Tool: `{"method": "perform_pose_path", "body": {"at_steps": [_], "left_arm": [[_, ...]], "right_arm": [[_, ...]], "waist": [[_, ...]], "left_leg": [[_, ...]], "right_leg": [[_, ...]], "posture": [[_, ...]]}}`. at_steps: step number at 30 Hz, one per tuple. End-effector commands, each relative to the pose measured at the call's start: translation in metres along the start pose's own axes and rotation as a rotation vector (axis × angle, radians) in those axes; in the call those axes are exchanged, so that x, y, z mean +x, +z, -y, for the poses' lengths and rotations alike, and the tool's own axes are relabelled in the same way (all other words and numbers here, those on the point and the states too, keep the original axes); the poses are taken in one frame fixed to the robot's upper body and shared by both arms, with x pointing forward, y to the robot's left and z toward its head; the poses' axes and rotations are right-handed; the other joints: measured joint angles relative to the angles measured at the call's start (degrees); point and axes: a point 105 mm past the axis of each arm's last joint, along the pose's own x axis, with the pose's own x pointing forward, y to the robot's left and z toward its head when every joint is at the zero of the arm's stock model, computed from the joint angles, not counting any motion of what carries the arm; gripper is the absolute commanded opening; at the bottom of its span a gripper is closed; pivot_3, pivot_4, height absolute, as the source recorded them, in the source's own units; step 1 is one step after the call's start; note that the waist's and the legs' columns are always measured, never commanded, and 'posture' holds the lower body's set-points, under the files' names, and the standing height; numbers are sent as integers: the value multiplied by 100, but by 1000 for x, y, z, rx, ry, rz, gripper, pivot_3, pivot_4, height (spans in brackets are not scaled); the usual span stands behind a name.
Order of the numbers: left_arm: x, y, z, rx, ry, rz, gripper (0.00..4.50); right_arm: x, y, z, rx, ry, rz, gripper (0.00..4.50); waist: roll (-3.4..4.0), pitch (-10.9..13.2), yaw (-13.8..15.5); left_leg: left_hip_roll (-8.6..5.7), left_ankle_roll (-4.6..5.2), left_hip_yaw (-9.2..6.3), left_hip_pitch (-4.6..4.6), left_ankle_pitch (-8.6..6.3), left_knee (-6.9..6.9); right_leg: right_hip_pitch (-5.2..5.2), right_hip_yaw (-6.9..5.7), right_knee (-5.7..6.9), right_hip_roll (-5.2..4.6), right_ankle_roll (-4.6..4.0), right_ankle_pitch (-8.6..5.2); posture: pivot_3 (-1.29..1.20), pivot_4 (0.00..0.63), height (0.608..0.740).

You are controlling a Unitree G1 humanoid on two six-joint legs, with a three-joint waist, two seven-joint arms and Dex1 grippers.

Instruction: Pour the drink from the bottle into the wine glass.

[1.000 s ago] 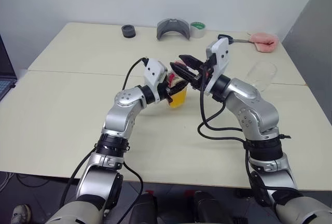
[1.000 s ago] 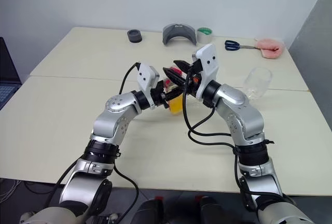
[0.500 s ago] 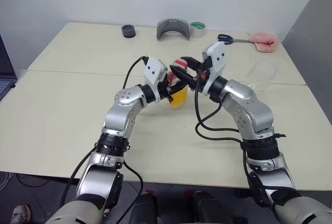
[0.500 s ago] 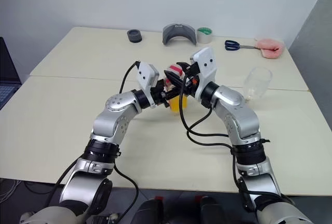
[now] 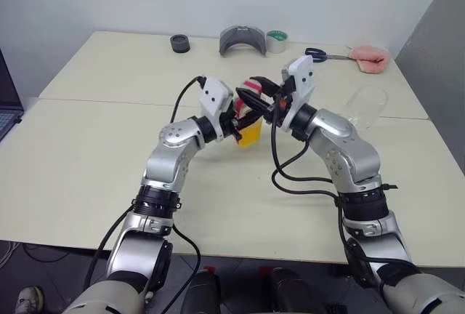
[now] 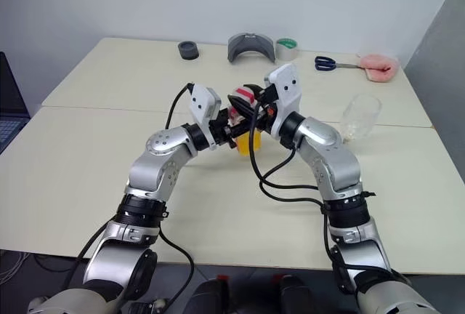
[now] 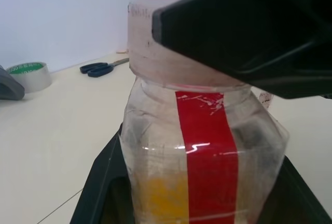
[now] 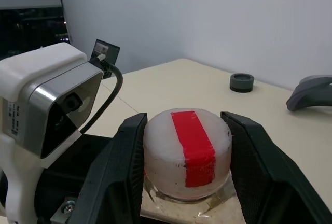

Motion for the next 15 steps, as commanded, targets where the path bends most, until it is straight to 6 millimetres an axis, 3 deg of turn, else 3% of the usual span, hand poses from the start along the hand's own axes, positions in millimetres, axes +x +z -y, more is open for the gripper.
{"method": "perform_pose_path", "body": {"at_steps": [1, 8, 12, 15], "left_arm": [[-11, 35, 31, 38, -210, 76, 1797], [-38, 71, 76, -61, -522, 53, 1797], [-47, 73, 84, -90, -585, 21, 1797], [-48, 72, 76, -73, -549, 13, 1797]], "right_arm": [[1, 44, -19, 15, 240, 100, 1907], [1, 74, -47, 118, 715, 54, 1907], [1, 76, -54, 127, 807, 22, 1907], [-7, 71, -47, 118, 784, -3, 1907]], "waist": [[5, 4, -15], [16, 10, -44], [17, 11, -60], [18, 12, -56]], "left_leg": [[0, 0, 0, -2, 0, 0], [1, 1, -4, -10, 0, 4], [0, 1, -7, -10, 0, 4], [0, 1, -7, -13, 0, 6]], "right_leg": [[-3, -1, 2, 0, 0, 0], [-13, -6, 5, 0, 0, 0], [-11, -10, 3, 0, 0, 0], [-13, -11, 3, -1, 0, 0]], "posture": [[0, 150, 740], [0, 150, 740], [0, 150, 740], [0, 150, 740]]}}
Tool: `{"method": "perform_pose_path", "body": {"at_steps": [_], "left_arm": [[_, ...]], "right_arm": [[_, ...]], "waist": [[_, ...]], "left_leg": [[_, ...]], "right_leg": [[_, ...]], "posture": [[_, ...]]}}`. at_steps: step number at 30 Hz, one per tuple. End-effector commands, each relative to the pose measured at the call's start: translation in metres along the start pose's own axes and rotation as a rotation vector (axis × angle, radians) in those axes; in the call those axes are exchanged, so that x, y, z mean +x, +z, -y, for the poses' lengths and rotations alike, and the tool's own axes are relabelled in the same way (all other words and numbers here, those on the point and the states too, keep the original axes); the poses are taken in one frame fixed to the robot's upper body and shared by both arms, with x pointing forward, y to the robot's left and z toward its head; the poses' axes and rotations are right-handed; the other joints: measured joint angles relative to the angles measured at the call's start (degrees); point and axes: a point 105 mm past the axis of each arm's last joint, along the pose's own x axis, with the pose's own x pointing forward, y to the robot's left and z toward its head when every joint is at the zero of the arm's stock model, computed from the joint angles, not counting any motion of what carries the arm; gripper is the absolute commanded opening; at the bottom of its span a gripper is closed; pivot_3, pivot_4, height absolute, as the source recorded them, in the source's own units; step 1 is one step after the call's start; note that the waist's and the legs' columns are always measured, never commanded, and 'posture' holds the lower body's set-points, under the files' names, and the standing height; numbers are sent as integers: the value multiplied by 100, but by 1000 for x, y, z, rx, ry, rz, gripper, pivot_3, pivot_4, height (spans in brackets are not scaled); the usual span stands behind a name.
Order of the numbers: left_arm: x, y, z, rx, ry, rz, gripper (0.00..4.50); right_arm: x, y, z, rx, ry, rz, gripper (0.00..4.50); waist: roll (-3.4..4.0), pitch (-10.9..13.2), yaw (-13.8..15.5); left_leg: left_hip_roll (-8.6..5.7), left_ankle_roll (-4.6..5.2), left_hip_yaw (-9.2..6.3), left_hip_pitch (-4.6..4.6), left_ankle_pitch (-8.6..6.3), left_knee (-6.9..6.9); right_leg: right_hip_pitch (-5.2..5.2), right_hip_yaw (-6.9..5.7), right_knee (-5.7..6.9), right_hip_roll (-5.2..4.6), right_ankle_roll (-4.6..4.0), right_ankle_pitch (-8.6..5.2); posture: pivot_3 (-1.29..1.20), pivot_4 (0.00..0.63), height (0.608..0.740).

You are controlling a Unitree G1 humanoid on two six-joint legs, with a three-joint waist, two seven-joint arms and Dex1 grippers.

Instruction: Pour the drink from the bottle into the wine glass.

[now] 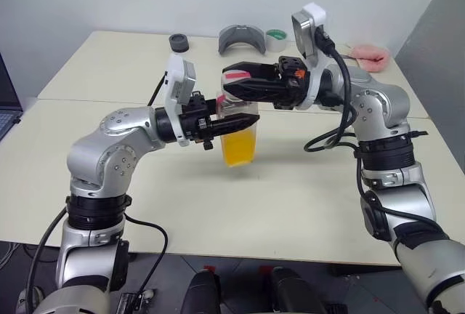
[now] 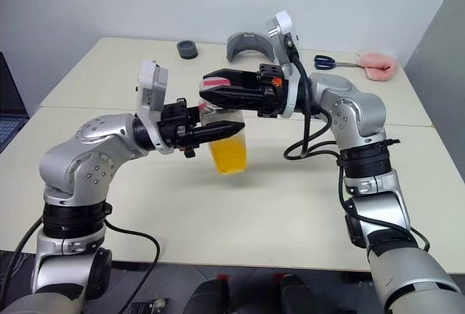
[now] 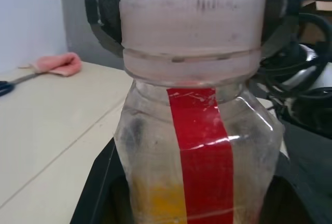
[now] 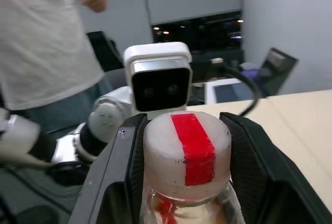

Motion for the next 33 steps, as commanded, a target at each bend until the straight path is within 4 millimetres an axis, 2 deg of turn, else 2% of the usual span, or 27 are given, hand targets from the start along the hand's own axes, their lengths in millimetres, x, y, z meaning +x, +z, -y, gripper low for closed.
{"method": "perform_pose_path", "body": {"at_steps": [1, 2, 3, 8, 11, 15, 21, 25, 33], "left_arm": [[15, 4, 25, 52, -146, -4, 1797], [13, 3, 22, 52, -125, -4, 1797], [10, 1, 18, 57, -101, -10, 1797], [2, -10, 16, 39, -35, -23, 1797], [3, -11, 13, 51, 1, -13, 1797], [6, -14, -3, 110, 75, -17, 1797], [17, -15, -29, 196, 184, 21, 1797], [25, -13, -37, 220, 220, 48, 1797], [30, -11, -37, 219, 226, 69, 1797]], "right_arm": [[-1, 10, -7, -50, 11, -7, 1907], [-8, 8, -7, -46, -15, -13, 2607], [-16, 6, -8, -46, -50, -18, 2755], [-43, 0, -20, -80, -259, -7, 4439], [-47, -3, -26, -129, -385, 2, 4477], [-38, -3, -31, -168, -518, 32, 4477], [-24, -5, -16, -196, -704, 86, 4477], [-14, -4, -13, -224, -704, 104, 4477], [-7, -10, -3, -246, -727, 109, 4477]], "waist": [[0, 0, 3], [0, 0, 7], [0, 0, 11], [0, 0, 39], [1, 0, 39], [1, 0, 1], [1, 0, 7], [1, 0, 14], [1, 0, 1]], "left_leg": [[0, 0, 0, 0, 0, 1], [0, 0, 0, -1, 0, 1], [0, 0, -1, -1, 0, 1], [0, -1, -1, -10, 0, 0], [2, -1, 5, -19, 1, 2], [2, -1, 8, -18, 1, 2], [-2, -1, 7, -18, 2, 15], [-3, 0, 9, -21, 2, 19], [-1, 0, 10, -21, 2, 19]], "right_leg": [[0, 0, 0, -1, 0, 0], [-1, 0, 0, -1, 0, 0], [-1, 0, 0, -1, 0, 0], [-9, 2, 0, -2, 0, 0], [-30, 10, 10, -2, 0, 0], [-35, 14, 23, 1, 0, 0], [-35, 13, 35, 2, 0, 0], [-36, 15, 36, 1, 0, 0], [-37, 15, 38, 2, 0, 0]], "posture": [[0, 150, 740], [0, 150, 740], [0, 150, 740], [0, 150, 740], [0, 150, 740], [0, 150, 740], [0, 150, 740], [0, 150, 740], [0, 150, 740]]}}
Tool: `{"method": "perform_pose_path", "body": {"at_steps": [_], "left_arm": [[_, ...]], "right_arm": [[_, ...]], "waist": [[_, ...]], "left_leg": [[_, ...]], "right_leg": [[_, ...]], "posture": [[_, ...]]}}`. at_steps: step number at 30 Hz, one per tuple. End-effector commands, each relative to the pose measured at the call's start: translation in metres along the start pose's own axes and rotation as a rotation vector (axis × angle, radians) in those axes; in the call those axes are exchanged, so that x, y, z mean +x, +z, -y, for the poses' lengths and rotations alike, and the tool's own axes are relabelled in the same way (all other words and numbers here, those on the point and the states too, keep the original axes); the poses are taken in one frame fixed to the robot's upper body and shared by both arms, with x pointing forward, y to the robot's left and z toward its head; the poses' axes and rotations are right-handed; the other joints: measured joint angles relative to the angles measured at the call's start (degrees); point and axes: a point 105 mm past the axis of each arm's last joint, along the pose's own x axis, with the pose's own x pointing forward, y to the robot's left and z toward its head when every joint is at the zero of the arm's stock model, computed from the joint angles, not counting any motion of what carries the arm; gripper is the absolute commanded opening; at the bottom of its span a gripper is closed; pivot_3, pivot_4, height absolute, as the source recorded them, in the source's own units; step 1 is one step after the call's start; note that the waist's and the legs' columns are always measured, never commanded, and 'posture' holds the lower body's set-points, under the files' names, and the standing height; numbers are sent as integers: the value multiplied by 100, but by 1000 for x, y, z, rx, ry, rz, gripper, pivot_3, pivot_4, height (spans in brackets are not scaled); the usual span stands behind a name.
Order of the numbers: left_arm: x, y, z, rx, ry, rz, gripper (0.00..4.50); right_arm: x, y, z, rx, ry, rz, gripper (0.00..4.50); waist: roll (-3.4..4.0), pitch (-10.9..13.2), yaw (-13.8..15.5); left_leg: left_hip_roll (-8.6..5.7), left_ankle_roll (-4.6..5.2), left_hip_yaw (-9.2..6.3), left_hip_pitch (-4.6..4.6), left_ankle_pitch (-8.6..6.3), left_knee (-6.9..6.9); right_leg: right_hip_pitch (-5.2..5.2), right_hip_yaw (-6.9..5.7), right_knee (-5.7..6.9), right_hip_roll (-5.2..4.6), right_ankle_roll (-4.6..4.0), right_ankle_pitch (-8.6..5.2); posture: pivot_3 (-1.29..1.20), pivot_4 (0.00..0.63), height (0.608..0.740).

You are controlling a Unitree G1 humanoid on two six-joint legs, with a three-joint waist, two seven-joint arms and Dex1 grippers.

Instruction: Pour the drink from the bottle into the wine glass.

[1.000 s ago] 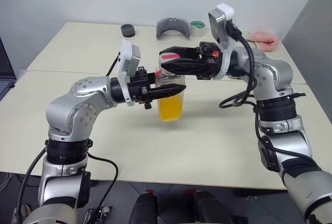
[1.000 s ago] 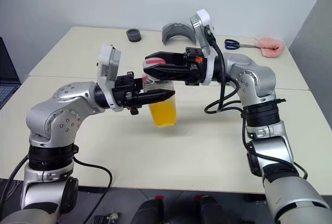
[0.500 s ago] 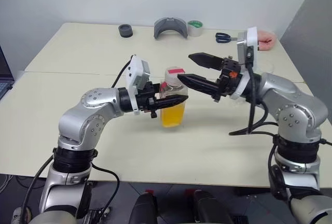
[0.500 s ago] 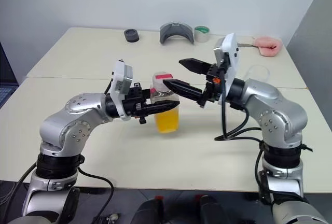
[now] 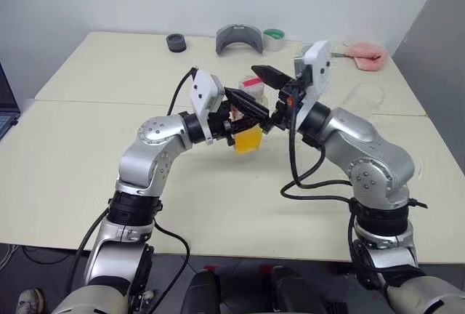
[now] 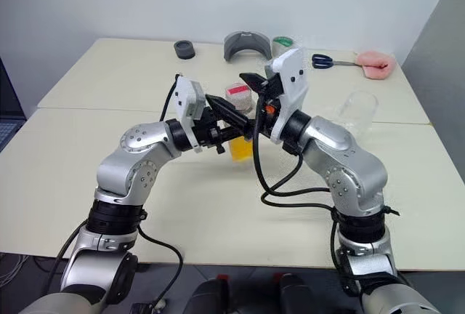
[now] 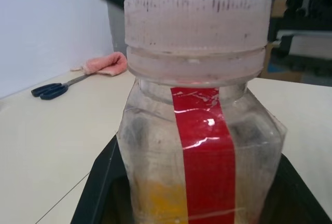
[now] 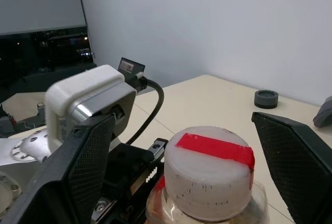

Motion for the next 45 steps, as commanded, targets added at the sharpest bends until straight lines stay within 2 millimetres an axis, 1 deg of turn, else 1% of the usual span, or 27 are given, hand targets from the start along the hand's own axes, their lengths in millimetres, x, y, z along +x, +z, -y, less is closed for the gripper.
{"method": "perform_pose_path", "body": {"at_steps": [1, 2, 5, 8, 11, 15, 17, 20, 23, 26, 28, 31, 33, 35, 37, 39, 43, 45], "left_arm": [[3, 19, 0, 64, 1, 51, 1797], [3, 19, 0, 63, 2, 51, 1797], [4, 19, 1, 58, 5, 53, 1797], [2, 18, 2, 52, 0, 48, 1797], [2, 16, 3, 49, -1, 45, 1797], [3, 17, 4, 48, -5, 50, 1797], [3, 20, 6, 47, -21, 56, 1797], [0, 29, 17, 31, -100, 60, 1797], [-12, 39, 43, -50, -274, 40, 1797], [-25, 44, 67, -97, -423, -7, 1797], [-29, 47, 73, -106, -465, -25, 1797], [-31, 48, 68, -88, -448, -31, 1797], [-32, 48, 62, -83, -423, -31, 1797], [-33, 48, 58, -79, -402, -33, 1797], [-34, 47, 52, -72, -368, -31, 1797], [-34, 46, 45, -68, -331, -26, 1797], [-35, 37, 32, -60, -240, -25, 1797], [-35, 33, 27, -45, -207, -27, 1797]], "right_arm": [[2, 13, -1, -54, 0, 59, 4477], [3, 13, -1, -57, 0, 59, 4477], [3, 13, 1, -51, -8, 71, 3895], [3, 17, 1, -45, -18, 91, 2855], [3, 17, 1, -42, -21, 94, 1861], [3, 14, -3, -42, -5, 87, 1860], [4, 15, -5, -35, 30, 86, 1860], [5, 24, -11, 9, 191, 85, 1860], [0, 36, -19, 73, 471, 63, 1860], [1, 41, -23, 69, 646, 43, 1860], [6, 41, -24, 62, 705, 31, 1860], [5, 39, -25, 51, 753, 7, 1860], [0, 38, -23, 56, 754, -8, 2630], [-7, 39, -20, 58, 734, -19, 3233], [-15, 38, -13, 65, 668, -28, 3946], [-22, 39, -7, 77, 583, -25, 4494], [-39, 35, -2, 42, 399, -17, 4494], [-42, 33, 1, 7, 307, -13, 4494]], "waist": [[0, 0, 0], [0, 0, 0], [0, 0, 0], [0, 0, 0], [0, 0, -1], [0, 0, -1], [0, 0, 0], [0, 0, -8], [4, 4, -48], [5, 4, -73], [5, 4, -73], [5, 4, -59], [5, 4, -49], [5, 4, -40], [5, 5, -28], [5, 5, -22], [5, 5, -19], [5, 5, -45]], "left_leg": [[0, 0, 0, 0, 0, 0], [0, 0, 0, 0, 0, 0], [0, 0, -1, 0, 0, 0], [1, 0, 0, 0, 0, 0], [0, 0, 0, 0, 0, 1], [0, 0, -1, 0, 0, 1], [0, 0, 0, 0, 0, 1], [0, 0, 1, 0, 0, 2], [2, 0, 0, 1, 0, 5], [3, 1, -3, 4, -1, 3], [5, 1, -6, 7, -1, 2], [4, 1, -5, 7, 0, 11], [3, 1, -4, 5, -1, 17], [2, 1, -5, 2, -1, 23], [2, 1, -6, -1, -1, 29], [2, 1, -7, -2, -1, 32], [2, 1, -6, -1, -1, 34], [3, 1, -5, -1, -1, 36]], "right_leg": [[0, 0, 1, 0, 0, 0], [0, 0, 1, 0, 0, 0], [0, 0, 1, 0, 0, 0], [0, 0, 2, 0, 0, 0], [0, 0, 2, 0, 0, 0], [0, 0, 3, 0, 0, 0], [0, 0, 3, 0, 0, 0], [0, 0, 3, 0, 0, 0], [-1, -1, 8, 2, 0, 0], [0, -4, 9, 4, -2, -1], [1, -5, 12, 7, -2, -1], [1, -5, 17, 7, -2, -2], [1, -4, 19, 6, -2, -2], [1, -5, 22, 4, -2, -2], [0, -5, 23, 4, -2, -2], [0, -5, 27, 3, -2, -2], [-1, -3, 34, 4, -3, -3], [-1, 0, 36, 5, -2, -3]], "posture": [[0, 150, 740], [0, 150, 740], [0, 150, 740], [0, 150, 740], [0, 150, 740], [0, 150, 740], [0, 150, 740], [0, 150, 740], [0, 150, 740], [0, 150, 740], [0, 150, 740], [0, 150, 740], [0, 150, 740], [0, 150, 740], [0, 150, 740], [0, 150, 740], [0, 150, 740], [0, 150, 740]]}}
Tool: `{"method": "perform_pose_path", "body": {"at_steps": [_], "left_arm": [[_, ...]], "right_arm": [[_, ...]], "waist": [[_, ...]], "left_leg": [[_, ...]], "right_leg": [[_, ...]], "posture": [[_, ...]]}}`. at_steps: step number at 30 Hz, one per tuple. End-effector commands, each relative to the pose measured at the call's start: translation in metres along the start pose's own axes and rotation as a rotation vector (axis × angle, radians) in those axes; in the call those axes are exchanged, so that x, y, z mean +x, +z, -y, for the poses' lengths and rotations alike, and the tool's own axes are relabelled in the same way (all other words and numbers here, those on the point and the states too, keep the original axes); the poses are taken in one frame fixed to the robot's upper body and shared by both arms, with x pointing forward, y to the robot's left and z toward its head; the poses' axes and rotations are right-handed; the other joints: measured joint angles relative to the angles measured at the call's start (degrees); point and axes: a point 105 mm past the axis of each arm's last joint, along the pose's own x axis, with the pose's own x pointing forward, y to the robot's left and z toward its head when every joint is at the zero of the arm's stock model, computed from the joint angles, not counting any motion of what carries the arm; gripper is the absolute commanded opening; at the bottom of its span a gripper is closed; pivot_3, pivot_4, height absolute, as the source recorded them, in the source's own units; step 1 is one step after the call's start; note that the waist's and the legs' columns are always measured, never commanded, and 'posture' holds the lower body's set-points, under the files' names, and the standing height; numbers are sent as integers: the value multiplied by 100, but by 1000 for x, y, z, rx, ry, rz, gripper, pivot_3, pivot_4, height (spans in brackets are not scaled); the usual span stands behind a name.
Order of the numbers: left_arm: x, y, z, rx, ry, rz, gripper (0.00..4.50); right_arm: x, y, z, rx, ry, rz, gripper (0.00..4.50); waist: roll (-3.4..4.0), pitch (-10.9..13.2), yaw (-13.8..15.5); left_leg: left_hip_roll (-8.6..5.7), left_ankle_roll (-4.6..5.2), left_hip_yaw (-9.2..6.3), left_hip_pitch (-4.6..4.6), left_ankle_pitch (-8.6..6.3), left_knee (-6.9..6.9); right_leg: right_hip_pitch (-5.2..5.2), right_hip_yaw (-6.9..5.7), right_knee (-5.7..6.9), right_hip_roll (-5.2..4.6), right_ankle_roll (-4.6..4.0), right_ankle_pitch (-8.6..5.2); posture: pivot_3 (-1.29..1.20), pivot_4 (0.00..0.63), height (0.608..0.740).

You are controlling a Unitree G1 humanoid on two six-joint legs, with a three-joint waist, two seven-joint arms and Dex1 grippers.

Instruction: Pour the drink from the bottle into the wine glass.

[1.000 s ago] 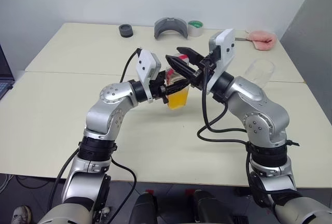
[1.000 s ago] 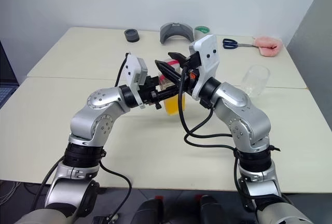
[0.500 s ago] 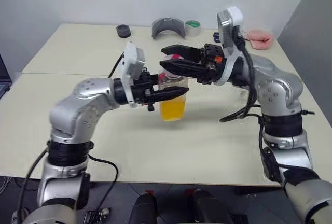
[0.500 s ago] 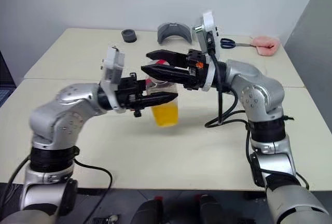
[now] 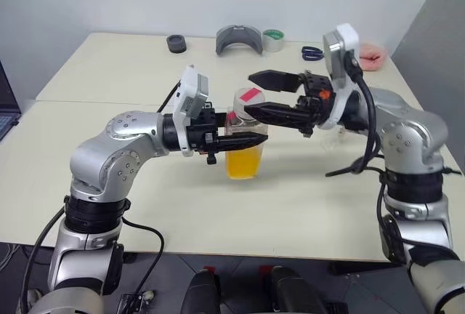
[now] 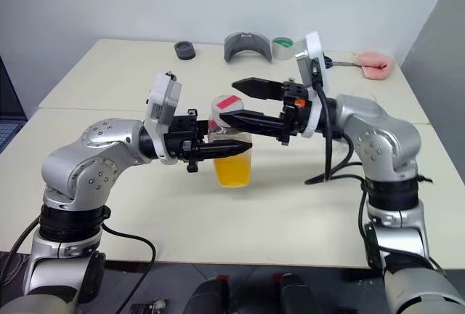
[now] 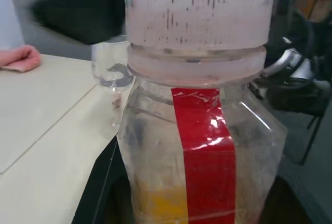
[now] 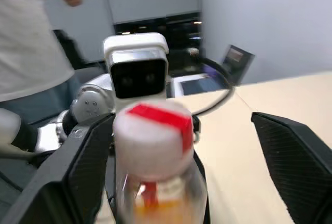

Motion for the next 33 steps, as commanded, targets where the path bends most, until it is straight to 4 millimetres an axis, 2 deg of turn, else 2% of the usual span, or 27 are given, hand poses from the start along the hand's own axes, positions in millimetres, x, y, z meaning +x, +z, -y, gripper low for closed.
{"method": "perform_pose_path", "body": {"at_steps": [1, 6, 9, 17, 26, 33], "left_arm": [[-4, 5, -11, 66, 78, 33, 1797], [1, 7, -28, 87, 158, 71, 1797], [6, 7, -36, 100, 182, 89, 1797], [15, 8, -39, 115, 181, 108, 1797], [15, 7, -36, 115, 182, 107, 1797], [17, 9, -35, 123, 179, 112, 1797]], "right_arm": [[-5, 15, -5, -114, -140, 39, 4494], [4, 15, -6, -163, -273, 69, 4494], [17, 15, -6, -170, -312, 101, 4494], [39, 13, 0, -201, -344, 122, 4494], [41, 13, 14, -218, -385, 121, 4494], [33, 8, 24, -176, -427, 102, 4494]], "waist": [[0, 0, -20], [0, 0, -27], [0, 0, -21], [0, 0, -21], [0, 0, -20], [0, 0, -20]], "left_leg": [[0, 0, 1, 0, 0, 0], [1, 0, -1, 1, 0, 7], [1, 0, -1, 0, 0, 9], [0, 0, 0, -1, 0, 8], [1, 0, 0, -1, 0, 8], [1, 0, 0, -1, 0, 8]], "right_leg": [[-1, 1, 2, 0, 0, 0], [-2, 2, 10, 5, 2, -1], [-2, 1, 10, 5, 2, -1], [-2, 3, 9, 5, 1, 0], [-2, 2, 9, 5, 1, 0], [-2, 2, 9, 5, 1, 0]], "posture": [[0, 150, 740], [0, 150, 740], [0, 150, 740], [0, 150, 740], [0, 150, 740], [0, 150, 740]]}}
